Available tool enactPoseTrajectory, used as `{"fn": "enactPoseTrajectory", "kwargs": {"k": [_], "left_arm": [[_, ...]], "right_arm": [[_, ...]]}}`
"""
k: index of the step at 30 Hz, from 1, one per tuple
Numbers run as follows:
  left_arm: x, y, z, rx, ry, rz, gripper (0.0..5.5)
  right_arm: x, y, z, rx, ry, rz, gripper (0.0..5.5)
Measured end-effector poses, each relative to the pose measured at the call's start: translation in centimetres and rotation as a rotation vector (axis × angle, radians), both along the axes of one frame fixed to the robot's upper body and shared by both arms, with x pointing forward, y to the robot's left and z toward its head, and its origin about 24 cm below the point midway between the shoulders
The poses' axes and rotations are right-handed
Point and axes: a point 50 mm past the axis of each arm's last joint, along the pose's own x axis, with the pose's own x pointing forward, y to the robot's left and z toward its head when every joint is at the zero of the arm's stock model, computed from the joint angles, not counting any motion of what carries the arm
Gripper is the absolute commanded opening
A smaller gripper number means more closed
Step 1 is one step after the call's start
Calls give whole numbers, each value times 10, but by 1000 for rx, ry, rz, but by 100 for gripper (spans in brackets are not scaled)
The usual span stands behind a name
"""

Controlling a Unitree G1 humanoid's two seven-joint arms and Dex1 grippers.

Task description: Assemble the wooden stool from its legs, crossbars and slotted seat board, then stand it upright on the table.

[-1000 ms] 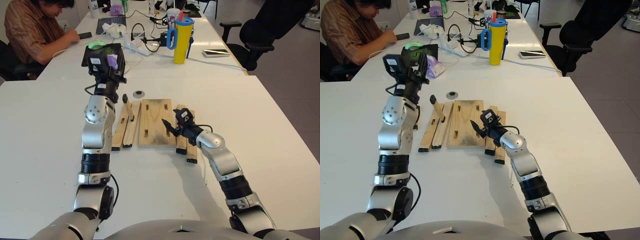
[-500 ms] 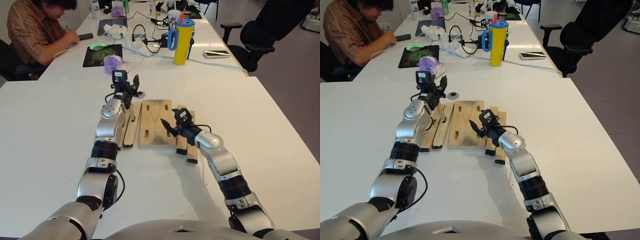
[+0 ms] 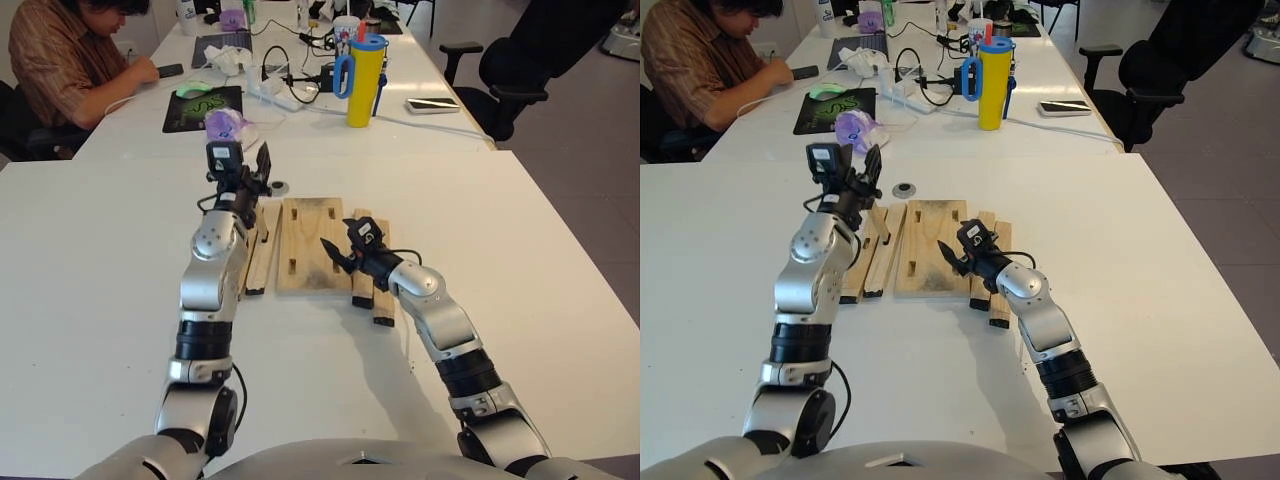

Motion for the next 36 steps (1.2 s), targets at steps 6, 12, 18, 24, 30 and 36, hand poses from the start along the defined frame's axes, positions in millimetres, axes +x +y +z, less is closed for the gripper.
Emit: {"fn": "enactPoseTrajectory", "kwargs": {"k": [6, 12, 18, 24, 30, 36], "left_arm": [[-21, 2, -44, -14, 160, 12, 240], [-17, 2, -61, -23, 241, 19, 213], [-12, 6, -67, -9, 247, 20, 120], [-3, 6, -58, 17, 198, 6, 41], [6, 18, -43, 4, 144, 16, 41], [19, 20, 25, -117, -86, -127, 41]], "right_arm": [[-1, -1, -1, -2, 4, -1, 322], [-1, 0, -1, -4, 7, 9, 322], [-1, -1, -3, -7, 17, 10, 322], [1, -2, -6, -29, 21, -25, 322], [18, -17, 1, 166, 56, -153, 406], [28, -40, 20, 496, 161, -56, 490]]}}
